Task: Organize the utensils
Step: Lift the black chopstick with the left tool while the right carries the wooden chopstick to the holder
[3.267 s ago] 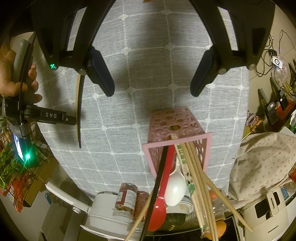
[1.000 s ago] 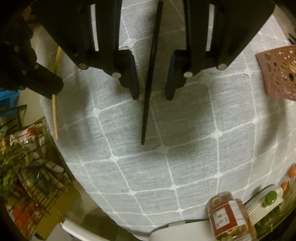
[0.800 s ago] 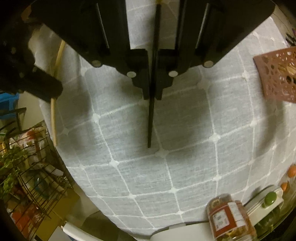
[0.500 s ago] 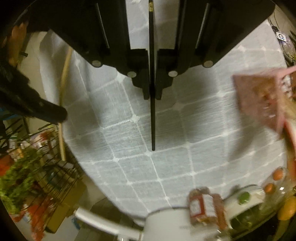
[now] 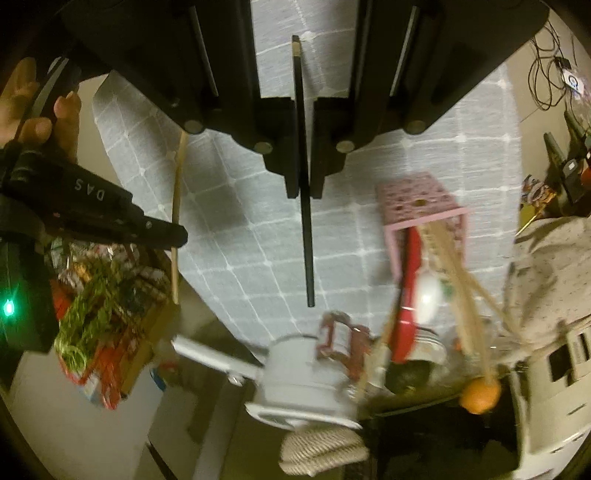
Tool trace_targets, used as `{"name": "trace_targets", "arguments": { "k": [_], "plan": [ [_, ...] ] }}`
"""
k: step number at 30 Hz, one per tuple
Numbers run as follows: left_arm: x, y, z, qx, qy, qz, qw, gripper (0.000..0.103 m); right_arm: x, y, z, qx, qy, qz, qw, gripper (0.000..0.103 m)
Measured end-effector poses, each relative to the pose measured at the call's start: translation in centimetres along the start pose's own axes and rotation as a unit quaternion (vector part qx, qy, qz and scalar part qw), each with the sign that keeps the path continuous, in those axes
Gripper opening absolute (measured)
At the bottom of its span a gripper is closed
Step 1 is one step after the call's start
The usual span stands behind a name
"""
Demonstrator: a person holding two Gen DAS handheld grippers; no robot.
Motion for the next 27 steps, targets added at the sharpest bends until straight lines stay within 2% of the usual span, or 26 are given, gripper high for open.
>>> {"name": "trace_targets", "arguments": {
  "k": [7, 12, 16, 20, 27],
  "plan": [
    [3.1, -0.5, -1.8, 0.018, -0.022, 0.042, 0.9987, 0.006, 1.2, -0.6, -2.7, 0.014, -0.016, 0.032, 0.999, 0.006],
    [5.6, -1.7, -2.5, 0.022, -0.04, 0.085, 0.9953, 0.006, 1.6, -1.7, -4.3, 0.011, -0.032, 0.055, 0.998, 0.006],
    [8.5, -3.1, -3.4, 0.042, -0.045, 0.14, 0.9882, 0.006, 2.3, -2.5, -5.7, 0.012, -0.046, 0.071, 0.996, 0.006],
    [11.4, -4.2, -4.6, 0.05, -0.07, 0.193, 0.9774, 0.006, 3.1, -3.3, -6.9, 0.016, -0.056, 0.091, 0.994, 0.006],
    [13.7, -5.2, -6.6, 0.053, -0.115, 0.246, 0.961, 0.006, 3.3, -3.7, -7.6, 0.018, -0.061, 0.101, 0.993, 0.006]
  ]
}}
Point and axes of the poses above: each gripper's, at about its wrist camera, not at the fingertips, and x roughly against the way its jaws point, z to its right, y to its underside, the point moved 7 cm from there along -x, roughly the way its jaws point, and after that the axes turned 13 degrees about -x, right-handed, at the moved point
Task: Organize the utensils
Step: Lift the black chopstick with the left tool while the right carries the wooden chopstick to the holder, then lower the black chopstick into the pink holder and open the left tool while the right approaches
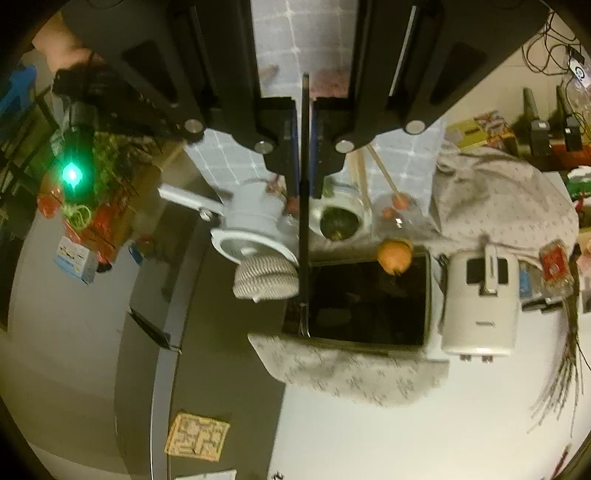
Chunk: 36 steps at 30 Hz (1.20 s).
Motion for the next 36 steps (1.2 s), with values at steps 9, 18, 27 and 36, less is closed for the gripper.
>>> {"name": "trace_targets", "arguments": {
  "k": [9, 18, 27, 36],
  "plan": [
    [-1.8, -0.6, -1.3, 0.0, -0.032, 0.022, 0.9992, 0.006, -0.5, 0.6, 0.0, 0.003, 0.005, -0.006, 1.0, 0.006],
    [-4.7, 0.2, -0.5, -0.031, -0.049, 0.018, 0.9982, 0.006, -0.8, 1.0, -0.1, 0.009, 0.009, -0.011, 1.0, 0.006],
    [-8.7, 3.3, -1.5, -0.004, -0.037, -0.055, 0.9978, 0.006, -0.8, 0.8, -0.1, 0.01, 0.008, -0.009, 1.0, 0.006],
    [-11.2, 5.4, -2.2, 0.024, -0.02, -0.1, 0.9945, 0.006, 1.0, -0.6, -2.3, 0.021, -0.019, 0.011, 1.0, 0.006]
  ]
}}
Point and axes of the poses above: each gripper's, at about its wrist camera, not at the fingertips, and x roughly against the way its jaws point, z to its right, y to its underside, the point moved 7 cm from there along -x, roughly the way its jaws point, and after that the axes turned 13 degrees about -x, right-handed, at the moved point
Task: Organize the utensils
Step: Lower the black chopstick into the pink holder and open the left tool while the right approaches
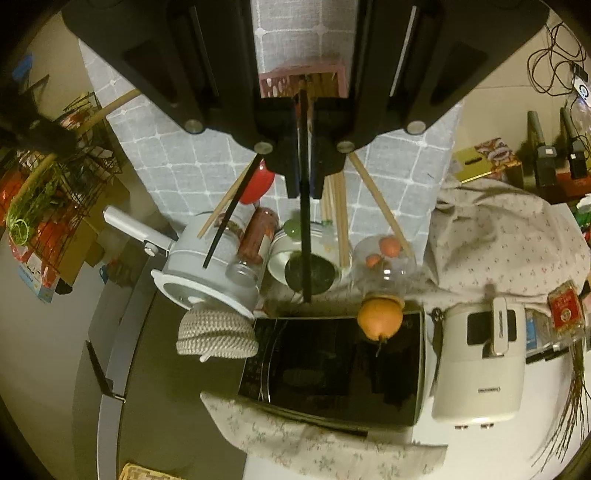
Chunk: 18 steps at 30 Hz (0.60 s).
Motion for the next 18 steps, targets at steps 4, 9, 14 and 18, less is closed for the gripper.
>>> {"name": "trace_targets", "arguments": {
  "k": [4, 9, 14, 18],
  "plan": [
    [-0.1, -0.1, 0.3, 0.002, 0.015, -0.004, 0.9999, 0.008, 0.8, -0.9, -1.0, -0.004, -0.014, 0.006, 1.0, 0.006],
    [0.6, -0.3, 0.4, 0.0, 0.011, -0.012, 0.9999, 0.03, 1.2, -2.2, -2.1, -0.01, -0.024, 0.011, 1.0, 0.006],
    [2.0, -0.2, -1.0, 0.023, 0.006, -0.029, 0.9993, 0.035, 1.5, -4.0, -3.3, -0.014, -0.03, 0.024, 0.999, 0.006],
    [3.0, 0.9, -2.7, 0.042, -0.015, -0.055, 0.9975, 0.051, 1.3, -5.2, -4.2, -0.01, -0.031, 0.032, 0.999, 0.006]
  ]
}}
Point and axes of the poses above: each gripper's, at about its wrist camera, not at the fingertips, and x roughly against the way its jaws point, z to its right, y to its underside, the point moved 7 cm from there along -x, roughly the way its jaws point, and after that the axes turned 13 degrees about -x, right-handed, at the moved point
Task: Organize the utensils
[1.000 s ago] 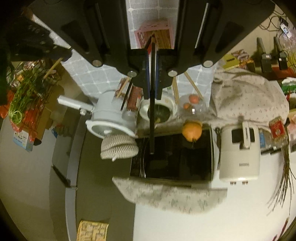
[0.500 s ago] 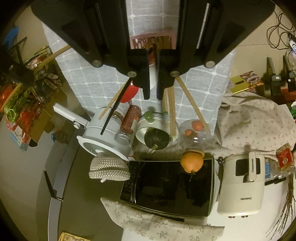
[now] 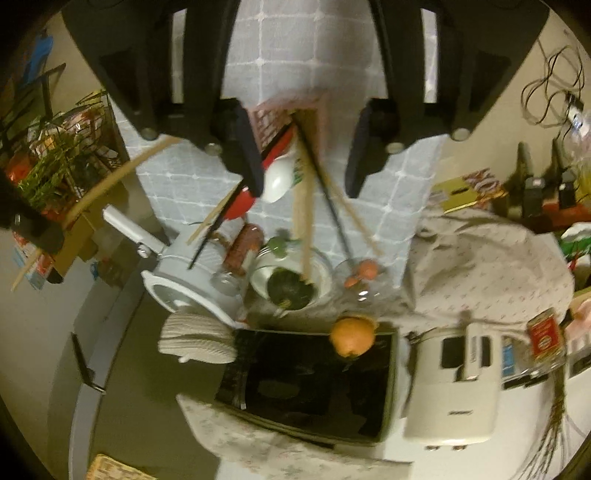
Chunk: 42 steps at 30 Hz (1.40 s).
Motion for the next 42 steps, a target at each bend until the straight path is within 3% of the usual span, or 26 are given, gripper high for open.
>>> {"name": "trace_targets", "arguments": {
  "k": [5, 11, 30, 32, 37, 39, 42],
  "plan": [
    [0.2, 2.0, -1.8, 0.011, -0.023, -0.038, 0.999, 0.058, -1.2, -0.6, -1.2, 0.0, -0.002, -0.003, 1.0, 0.006],
    [0.7, 3.4, -2.2, 0.013, -0.021, -0.059, 0.998, 0.068, -3.6, -0.1, -2.5, 0.015, 0.01, -0.006, 1.0, 0.006],
    [0.2, 4.3, -1.5, 0.017, -0.001, -0.085, 0.9963, 0.072, -11.2, 3.3, 0.0, -0.009, 0.047, -0.071, 0.996, 0.007],
    [0.2, 4.3, -1.5, 0.018, -0.003, -0.084, 0.9963, 0.075, -11.0, 3.0, -0.1, -0.011, 0.041, -0.068, 0.997, 0.013],
    [0.3, 4.3, -1.4, 0.025, -0.005, -0.083, 0.9962, 0.081, -8.9, 1.9, -0.7, -0.014, 0.017, -0.045, 0.999, 0.055],
    [0.6, 4.3, -1.1, 0.024, -0.005, -0.078, 0.9966, 0.083, -7.6, 1.6, -0.9, -0.01, 0.012, -0.035, 0.999, 0.06],
    [1.0, 4.4, -0.3, 0.021, -0.001, -0.072, 0.9972, 0.083, -5.5, 1.3, -0.3, -0.005, 0.018, -0.019, 1.0, 0.077]
  ]
}}
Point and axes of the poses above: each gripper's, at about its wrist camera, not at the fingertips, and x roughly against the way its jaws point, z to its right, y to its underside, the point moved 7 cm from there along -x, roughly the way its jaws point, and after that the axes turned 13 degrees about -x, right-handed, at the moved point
